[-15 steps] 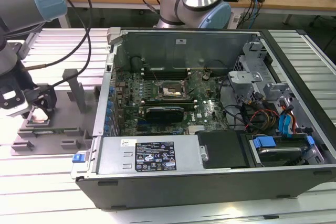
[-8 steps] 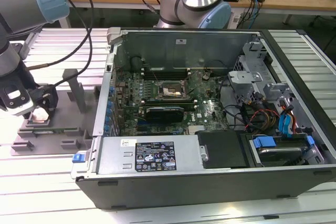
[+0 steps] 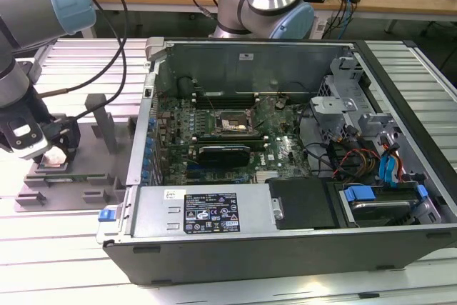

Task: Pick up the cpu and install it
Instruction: 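Pick up the cpu and move it towards the insertion slot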

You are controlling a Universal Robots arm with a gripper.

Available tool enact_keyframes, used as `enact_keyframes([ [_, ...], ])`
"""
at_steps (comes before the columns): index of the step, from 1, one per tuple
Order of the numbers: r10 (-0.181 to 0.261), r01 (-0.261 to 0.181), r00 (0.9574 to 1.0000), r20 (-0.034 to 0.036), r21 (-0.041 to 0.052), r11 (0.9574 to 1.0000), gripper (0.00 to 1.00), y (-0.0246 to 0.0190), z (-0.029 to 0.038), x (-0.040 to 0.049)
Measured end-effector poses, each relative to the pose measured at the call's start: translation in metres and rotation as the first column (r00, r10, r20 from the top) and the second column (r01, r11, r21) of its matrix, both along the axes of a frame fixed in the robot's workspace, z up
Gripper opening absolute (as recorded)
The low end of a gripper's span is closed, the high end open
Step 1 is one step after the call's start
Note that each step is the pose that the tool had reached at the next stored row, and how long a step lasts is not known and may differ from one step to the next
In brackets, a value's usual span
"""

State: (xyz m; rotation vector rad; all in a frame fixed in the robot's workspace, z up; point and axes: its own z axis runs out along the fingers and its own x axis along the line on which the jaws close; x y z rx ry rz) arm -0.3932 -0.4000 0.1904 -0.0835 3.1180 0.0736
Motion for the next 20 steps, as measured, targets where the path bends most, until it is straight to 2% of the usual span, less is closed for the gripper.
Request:
enact_keyframes([
  [7,0.0,0.0,1.0,0.0004,-0.0025,1.0,0.66,0.0018,-0.001,-0.0018],
  [10,0.0,0.0,1.0,0.0001,-0.0066,1.0,0.66,0.0017,-0.0021,-0.0031],
  [13,0.0,0.0,1.0,0.0001,-0.0067,1.0,0.66,0.0019,-0.0044,-0.0031],
  [20,0.0,0.0,1.0,0.0004,-0.0076,1.0,0.66,0.003,-0.0043,-0.0046],
])
